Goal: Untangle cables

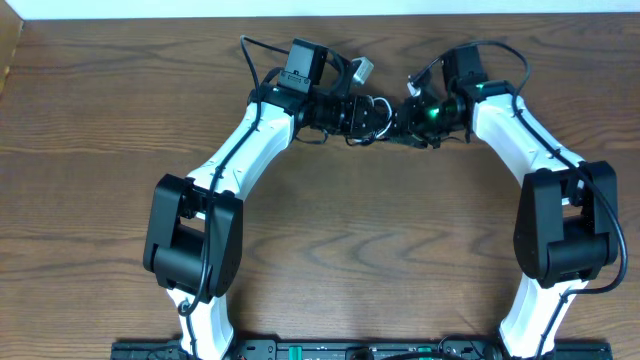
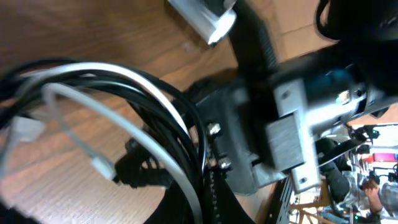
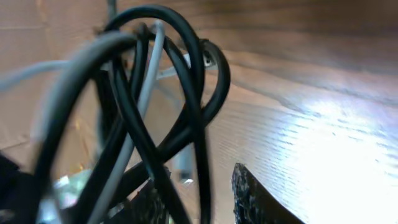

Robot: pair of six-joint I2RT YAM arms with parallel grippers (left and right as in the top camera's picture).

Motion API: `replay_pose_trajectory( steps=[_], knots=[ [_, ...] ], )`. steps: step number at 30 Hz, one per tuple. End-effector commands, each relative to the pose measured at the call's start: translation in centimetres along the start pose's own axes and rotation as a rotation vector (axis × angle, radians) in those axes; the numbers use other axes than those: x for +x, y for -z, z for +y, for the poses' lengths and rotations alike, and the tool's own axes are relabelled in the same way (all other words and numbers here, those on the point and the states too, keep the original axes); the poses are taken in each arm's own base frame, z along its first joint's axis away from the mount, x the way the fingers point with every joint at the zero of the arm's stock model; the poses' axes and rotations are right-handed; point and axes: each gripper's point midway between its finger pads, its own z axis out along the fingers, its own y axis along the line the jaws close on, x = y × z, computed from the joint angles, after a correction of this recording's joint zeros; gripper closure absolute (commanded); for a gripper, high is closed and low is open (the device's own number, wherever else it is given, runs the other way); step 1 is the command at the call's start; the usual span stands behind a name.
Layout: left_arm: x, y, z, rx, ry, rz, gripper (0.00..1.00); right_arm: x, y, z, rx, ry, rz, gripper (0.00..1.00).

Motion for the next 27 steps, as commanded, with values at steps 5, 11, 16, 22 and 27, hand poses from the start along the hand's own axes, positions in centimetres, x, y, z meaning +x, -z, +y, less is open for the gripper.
replay_pose_trajectory(
  steps=[5, 11, 16, 22, 27],
  knots=[
    [-2.8, 3.0, 0.6, 0.058, 0.048, -0.086, 0.92, -0.3, 1.6, -4.2, 0.247, -0.059, -0.063, 0.75],
    [-4.0, 5.8, 2.7, 0.044, 0.082, -0.14, 0.92, -1.5, 3.3, -7.1, 0.348, -0.098, -0.121, 0.75],
    [-4.7, 7.7, 4.4, 0.023, 0.105, -0.181, 0.92, -1.8, 5.0, -9.7, 0.454, -0.141, -0.152, 0.75],
    [-5.1, 8.7, 5.2, 0.012, 0.117, -0.203, 0.92, -1.4, 6.6, -12.2, 0.567, -0.167, -0.155, 0.74],
    [-4.9, 8.2, 4.7, 0.025, 0.111, -0.19, 0.92, -1.9, 5.7, -10.4, 0.45, -0.028, -0.12, 0.72]
  ],
)
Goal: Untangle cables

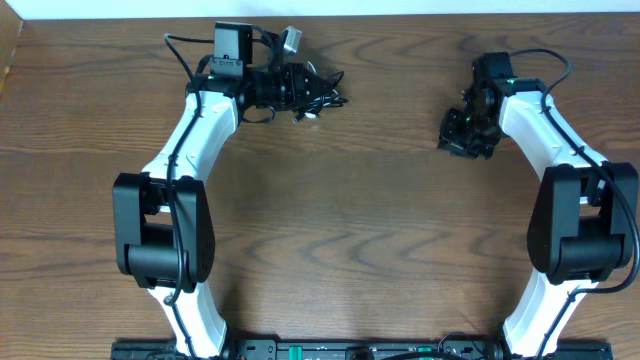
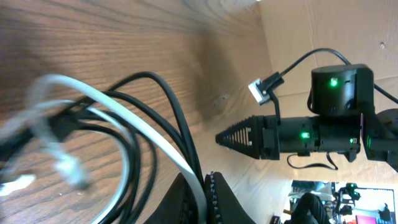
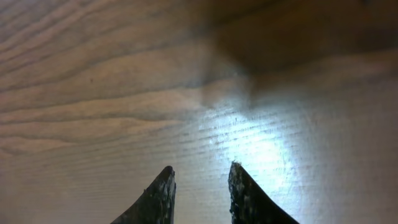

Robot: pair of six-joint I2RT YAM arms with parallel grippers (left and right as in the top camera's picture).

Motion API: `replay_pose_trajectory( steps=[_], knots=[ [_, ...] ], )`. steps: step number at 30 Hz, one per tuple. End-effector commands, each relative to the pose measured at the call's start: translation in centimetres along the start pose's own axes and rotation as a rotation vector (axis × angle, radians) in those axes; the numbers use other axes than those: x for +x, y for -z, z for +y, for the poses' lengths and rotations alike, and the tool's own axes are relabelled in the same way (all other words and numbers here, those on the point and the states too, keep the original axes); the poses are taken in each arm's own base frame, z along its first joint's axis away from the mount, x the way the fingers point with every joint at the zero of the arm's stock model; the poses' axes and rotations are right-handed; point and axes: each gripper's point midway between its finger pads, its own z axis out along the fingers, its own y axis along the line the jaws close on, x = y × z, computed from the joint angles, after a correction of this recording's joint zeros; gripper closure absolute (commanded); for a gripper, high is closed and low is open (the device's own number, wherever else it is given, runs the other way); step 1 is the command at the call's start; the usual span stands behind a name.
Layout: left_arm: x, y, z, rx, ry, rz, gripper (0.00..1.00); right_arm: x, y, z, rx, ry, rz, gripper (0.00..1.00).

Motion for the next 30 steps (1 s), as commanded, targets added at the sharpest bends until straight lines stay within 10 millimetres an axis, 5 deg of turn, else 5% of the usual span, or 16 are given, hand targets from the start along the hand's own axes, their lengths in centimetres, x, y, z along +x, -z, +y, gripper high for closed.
replay_pose_trajectory(
  steps=[1, 6, 10, 16, 19, 30],
  knots=[
    [0.4, -0.7, -1.7, 0.043, -0.021, 0.025, 0.92, 0.0, 1.1, 3.6, -0.19, 0.177, -0.006, 0.69],
    [1.5, -2.1, -2.9, 0.059, -0.058, 0.059, 0.92, 0.6, 3.5, 10.9, -0.577, 0.314, -0.003, 0.62],
    [2.1, -3.0, -3.3, 0.047, -0.081, 0.073, 0.92, 0.8, 4.9, 14.9, -0.73, 0.354, -0.021, 0.52],
    [2.2, -4.0, -2.3, -0.054, -0.089, 0.058, 0.92, 0.4, 4.2, 15.9, -0.68, 0.062, 0.042, 0.51],
    [2.2, -4.7, -1.7, -0.12, -0.102, 0.043, 0.92, 0.5, 3.4, 15.9, -0.621, -0.059, 0.053, 0.43],
    [2.4, -5.9, -0.9, -0.24, -0.106, 0.015, 0.92, 1.6, 1.7, 17.1, -0.517, -0.164, 0.037, 0.31]
  ],
)
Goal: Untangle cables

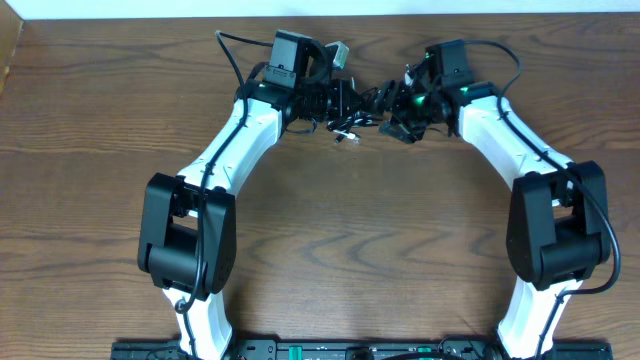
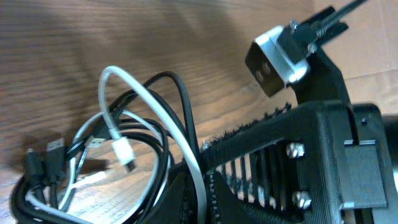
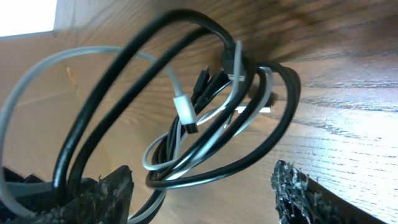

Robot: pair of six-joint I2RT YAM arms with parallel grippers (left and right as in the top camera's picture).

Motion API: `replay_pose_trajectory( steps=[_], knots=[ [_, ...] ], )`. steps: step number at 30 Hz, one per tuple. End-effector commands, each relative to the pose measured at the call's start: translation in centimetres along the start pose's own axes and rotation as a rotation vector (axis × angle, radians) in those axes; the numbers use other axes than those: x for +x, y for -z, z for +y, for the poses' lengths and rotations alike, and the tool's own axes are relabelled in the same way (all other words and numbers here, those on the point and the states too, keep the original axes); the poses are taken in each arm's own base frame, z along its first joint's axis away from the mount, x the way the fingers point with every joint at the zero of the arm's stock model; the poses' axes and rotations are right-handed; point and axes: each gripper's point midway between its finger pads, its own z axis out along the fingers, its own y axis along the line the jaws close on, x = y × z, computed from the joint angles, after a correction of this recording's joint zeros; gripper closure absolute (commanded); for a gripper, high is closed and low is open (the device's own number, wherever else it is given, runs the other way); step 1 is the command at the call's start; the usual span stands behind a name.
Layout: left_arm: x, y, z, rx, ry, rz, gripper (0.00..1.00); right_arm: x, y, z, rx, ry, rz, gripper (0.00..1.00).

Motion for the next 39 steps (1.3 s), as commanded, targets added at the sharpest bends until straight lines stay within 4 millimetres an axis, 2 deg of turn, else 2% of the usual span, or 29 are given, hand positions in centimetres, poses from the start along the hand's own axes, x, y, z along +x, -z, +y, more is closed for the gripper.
replay_pose_trajectory(
  steps=[1, 7, 12, 15, 19, 20, 25, 28, 31, 39],
  knots=[
    [-0.7, 0.0, 0.2, -0.049, -0.007, -0.031, 0.92, -0.1, 0.1, 0.2, 0.038, -0.06, -0.052, 0.31],
    [-0.9, 0.0, 0.1, -0.044, 0.04, -0.04, 0.92, -1.0, -0.8, -0.9, 0.06, -0.138, -0.081, 0.32],
    [-1.5, 0.0, -0.2, -0.031, 0.077, -0.062, 0.92, -0.8, -2.7, -0.5, 0.015, -0.148, -0.045, 0.36],
    [-2.1, 0.1, -0.4, -0.019, 0.071, -0.084, 0.92, -0.5, -2.9, -0.9, 0.025, -0.152, -0.033, 0.38],
    [-3.2, 0.2, -1.0, 0.004, 0.086, -0.123, 0.92, -0.4, -2.9, -1.2, 0.032, -0.138, -0.028, 0.46],
    [-3.4, 0.2, -1.1, 0.01, 0.091, -0.133, 0.92, -0.3, -3.0, -1.4, 0.038, -0.136, -0.028, 0.53],
    [-4.5, 0.8, -2.0, 0.038, 0.089, -0.171, 0.92, -0.4, -3.0, -2.7, 0.067, -0.111, -0.035, 0.71],
    [-5.3, 2.0, -2.8, 0.048, 0.071, -0.202, 0.93, -0.6, -2.8, -4.2, 0.085, -0.134, -0.039, 0.89],
    [-6.7, 4.3, -4.1, 0.064, 0.039, -0.259, 0.93, -0.6, -2.5, -6.2, 0.108, -0.129, -0.034, 0.99],
    [-9.2, 10.8, -7.3, 0.089, -0.041, -0.395, 0.92, 0.1, -2.1, -9.6, 0.163, -0.028, -0.001, 0.99]
  ],
)
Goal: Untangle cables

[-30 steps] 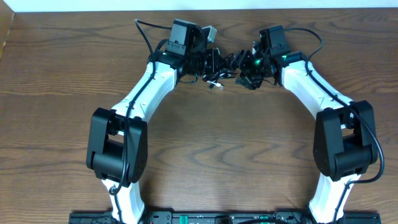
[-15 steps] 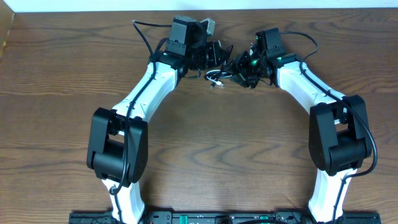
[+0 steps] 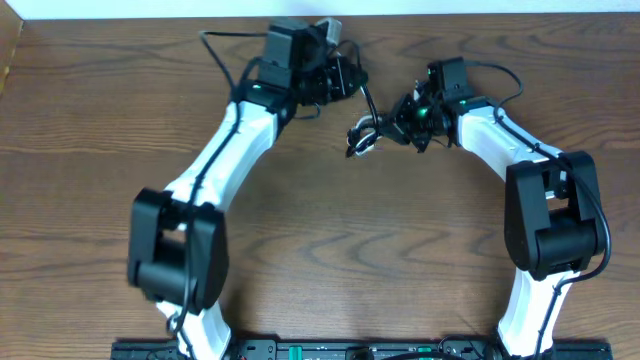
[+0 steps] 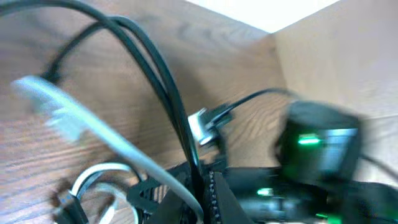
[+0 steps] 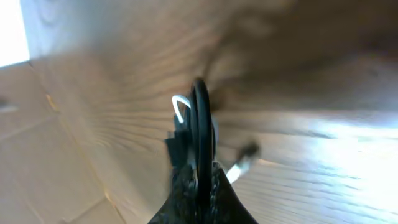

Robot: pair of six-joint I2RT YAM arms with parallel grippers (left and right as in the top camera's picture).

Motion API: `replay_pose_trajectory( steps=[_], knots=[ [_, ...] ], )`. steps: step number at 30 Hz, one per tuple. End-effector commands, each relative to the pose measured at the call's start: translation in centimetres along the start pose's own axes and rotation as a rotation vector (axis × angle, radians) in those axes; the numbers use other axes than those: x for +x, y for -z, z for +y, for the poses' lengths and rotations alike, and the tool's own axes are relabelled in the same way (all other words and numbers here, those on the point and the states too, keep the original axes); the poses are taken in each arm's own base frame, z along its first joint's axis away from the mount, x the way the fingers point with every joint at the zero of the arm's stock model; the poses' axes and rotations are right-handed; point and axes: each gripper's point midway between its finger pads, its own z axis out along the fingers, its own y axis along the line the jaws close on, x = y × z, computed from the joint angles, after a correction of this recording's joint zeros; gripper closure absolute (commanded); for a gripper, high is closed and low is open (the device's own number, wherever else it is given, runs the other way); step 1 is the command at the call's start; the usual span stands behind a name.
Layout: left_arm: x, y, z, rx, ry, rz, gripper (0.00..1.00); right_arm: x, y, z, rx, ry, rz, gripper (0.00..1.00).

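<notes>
A tangle of black and white cables (image 3: 364,134) lies on the wooden table between the arms. In the overhead view my left gripper (image 3: 345,78) sits near the far edge, and a black strand (image 3: 360,100) runs from it down to the tangle. The left wrist view has the left gripper (image 4: 202,193) shut on black cables (image 4: 163,81) and a white cable (image 4: 93,134). My right gripper (image 3: 398,118) is just right of the tangle. In the right wrist view the right gripper (image 5: 200,183) is shut on a black cable loop (image 5: 200,118), with a white plug (image 5: 239,168) beside it.
The brown wooden table (image 3: 320,230) stretches in front of both arms. Its far edge (image 3: 420,14) runs close behind the grippers, with cardboard beyond it. A camera cable (image 3: 500,75) loops off the right wrist.
My right gripper was open around the tangle and is now shut on a black cable. My left gripper has moved back toward the far edge, with strands stretched between the two.
Both grippers were together at the tangle. Then they stood far apart, the left holding the whole bundle and the right open and empty. Then they met again, the right open around the cables. Now each holds part, slightly apart.
</notes>
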Motion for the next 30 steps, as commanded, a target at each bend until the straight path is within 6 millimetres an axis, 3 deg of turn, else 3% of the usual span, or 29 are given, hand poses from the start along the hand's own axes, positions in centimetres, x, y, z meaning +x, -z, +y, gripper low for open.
replay_pose_trajectory(
  steps=[1, 6, 11, 17, 21, 26, 30],
  knots=[
    [-5.5, 6.4, -4.7, 0.05, -0.121, -0.192, 0.92, 0.6, -0.3, -4.3, 0.109, 0.079, 0.017, 0.99],
    [-6.1, 9.0, -6.6, 0.053, -0.232, -0.233, 0.92, 0.1, 0.4, -5.5, 0.134, 0.102, 0.018, 0.99],
    [-3.8, 8.8, -6.7, 0.059, -0.281, -0.14, 0.93, -0.1, 0.6, -5.6, 0.132, 0.095, 0.018, 0.99],
    [-0.2, 8.4, -3.9, -0.028, -0.306, 0.007, 0.92, 0.1, 0.8, -6.1, 0.145, 0.118, 0.031, 0.99],
    [1.3, 8.8, -0.5, -0.191, -0.272, 0.064, 0.92, -0.1, 1.6, -7.4, 0.168, 0.112, 0.046, 0.99],
    [3.0, 10.7, 4.6, -0.476, -0.203, 0.124, 0.92, -0.8, 3.1, -9.3, 0.192, 0.087, 0.055, 0.99],
    [5.4, 12.1, 6.4, -0.578, -0.139, 0.215, 0.92, -1.2, 3.9, -10.1, 0.198, 0.088, 0.056, 0.99]
  ],
)
